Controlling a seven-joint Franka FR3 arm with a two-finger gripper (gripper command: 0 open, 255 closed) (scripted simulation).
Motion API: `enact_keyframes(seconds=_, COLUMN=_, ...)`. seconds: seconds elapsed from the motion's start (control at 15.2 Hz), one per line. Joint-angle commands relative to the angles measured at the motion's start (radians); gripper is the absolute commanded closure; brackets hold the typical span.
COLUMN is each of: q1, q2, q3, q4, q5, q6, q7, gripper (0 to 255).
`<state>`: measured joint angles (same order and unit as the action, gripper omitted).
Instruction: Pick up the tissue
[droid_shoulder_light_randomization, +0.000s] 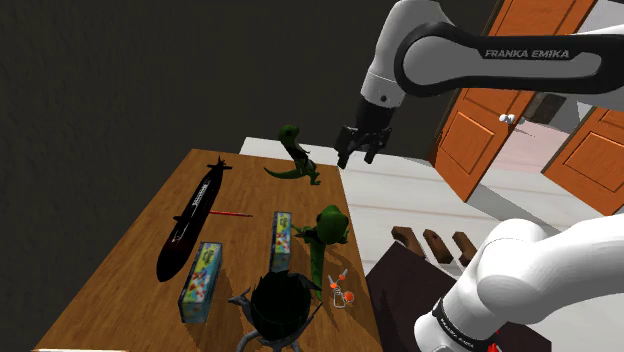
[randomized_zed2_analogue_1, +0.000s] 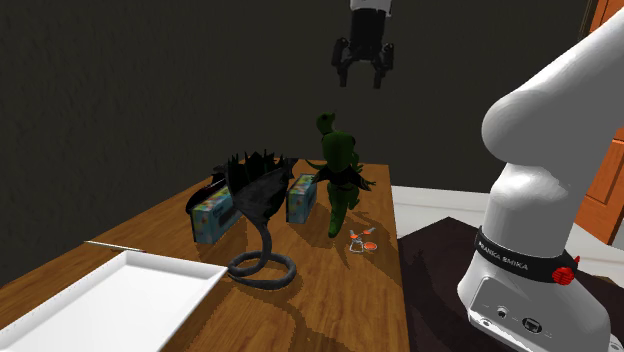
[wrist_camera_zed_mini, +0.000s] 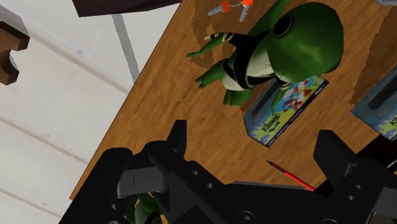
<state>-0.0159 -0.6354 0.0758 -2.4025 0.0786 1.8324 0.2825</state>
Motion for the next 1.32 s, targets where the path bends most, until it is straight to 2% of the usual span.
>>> enact_keyframes(seconds=0.0, q1=-0.003, q2=0.043, q3=0.023, q4=-0.025, q5=0.007, q6=0.066, q7=0.041, gripper=0)
enact_keyframes(seconds=0.66, q1=-0.023, q2=0.363, q3=0.135, q4=-0.030, q5=0.000, q6=0.366, q7=0.261, gripper=0)
enact_keyframes(seconds=1.25, q1=-0.029, q2=0.722, q3=0.180, q4=0.088, q5=-0.111, q6=0.571, q7=0.501, gripper=0)
